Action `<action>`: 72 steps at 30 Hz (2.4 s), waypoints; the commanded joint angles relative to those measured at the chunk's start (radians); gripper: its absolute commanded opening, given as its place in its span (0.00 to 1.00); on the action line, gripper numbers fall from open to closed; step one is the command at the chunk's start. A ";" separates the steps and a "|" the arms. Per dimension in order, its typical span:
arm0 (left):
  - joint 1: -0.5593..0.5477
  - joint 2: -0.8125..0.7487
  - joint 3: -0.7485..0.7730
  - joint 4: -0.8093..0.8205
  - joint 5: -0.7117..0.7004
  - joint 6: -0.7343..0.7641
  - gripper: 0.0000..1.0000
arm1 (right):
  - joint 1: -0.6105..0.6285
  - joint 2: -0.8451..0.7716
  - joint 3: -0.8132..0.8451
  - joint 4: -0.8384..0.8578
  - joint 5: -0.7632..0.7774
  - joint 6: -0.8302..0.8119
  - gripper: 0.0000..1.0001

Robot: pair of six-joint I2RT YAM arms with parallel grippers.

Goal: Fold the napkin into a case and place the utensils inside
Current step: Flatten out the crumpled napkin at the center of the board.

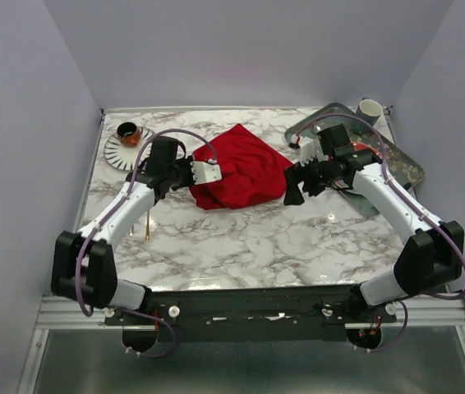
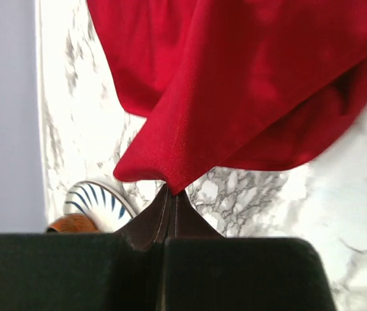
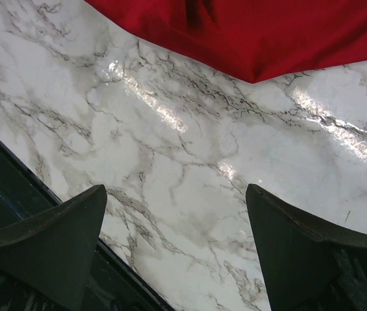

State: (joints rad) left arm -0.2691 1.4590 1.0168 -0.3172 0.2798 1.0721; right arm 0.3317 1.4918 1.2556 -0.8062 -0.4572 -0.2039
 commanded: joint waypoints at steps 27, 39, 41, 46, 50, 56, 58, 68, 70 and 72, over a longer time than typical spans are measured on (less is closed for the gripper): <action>-0.138 -0.111 0.275 -0.487 0.145 -0.500 0.00 | 0.224 -0.013 -0.154 0.699 -0.245 -0.008 1.00; -0.087 -0.034 0.299 -0.464 0.268 -0.574 0.00 | 0.316 0.183 -0.091 1.082 -0.279 0.178 0.99; -0.079 -0.032 0.304 -0.465 0.274 -0.587 0.00 | 0.320 0.215 -0.097 1.142 -0.300 0.199 0.97; -0.059 -0.028 0.304 -0.461 0.305 -0.606 0.00 | 0.323 0.266 -0.096 1.200 -0.354 0.279 0.87; -0.055 -0.041 0.276 -0.441 0.325 -0.617 0.00 | 0.325 0.291 -0.105 1.269 -0.347 0.313 0.70; -0.044 -0.058 0.269 -0.430 0.343 -0.627 0.00 | 0.326 0.328 -0.056 1.245 -0.380 0.343 0.10; -0.041 -0.063 0.272 -0.430 0.346 -0.618 0.00 | 0.325 0.321 -0.050 1.231 -0.390 0.348 0.01; 0.001 -0.372 0.042 -0.223 0.242 -0.347 0.99 | 0.325 0.266 -0.094 1.193 -0.515 0.431 0.01; -0.001 -0.442 -0.030 -0.182 0.260 -0.290 0.99 | 0.323 0.271 -0.087 1.190 -0.540 0.449 0.01; -0.005 -0.511 -0.118 -0.129 0.271 -0.233 0.99 | 0.323 0.283 -0.073 1.188 -0.564 0.466 0.01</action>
State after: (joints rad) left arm -0.2684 1.1065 1.0660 -0.6193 0.5449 0.6590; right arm 0.6529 1.7916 1.1725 0.3985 -0.9268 0.2035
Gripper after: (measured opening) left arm 0.984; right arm 0.014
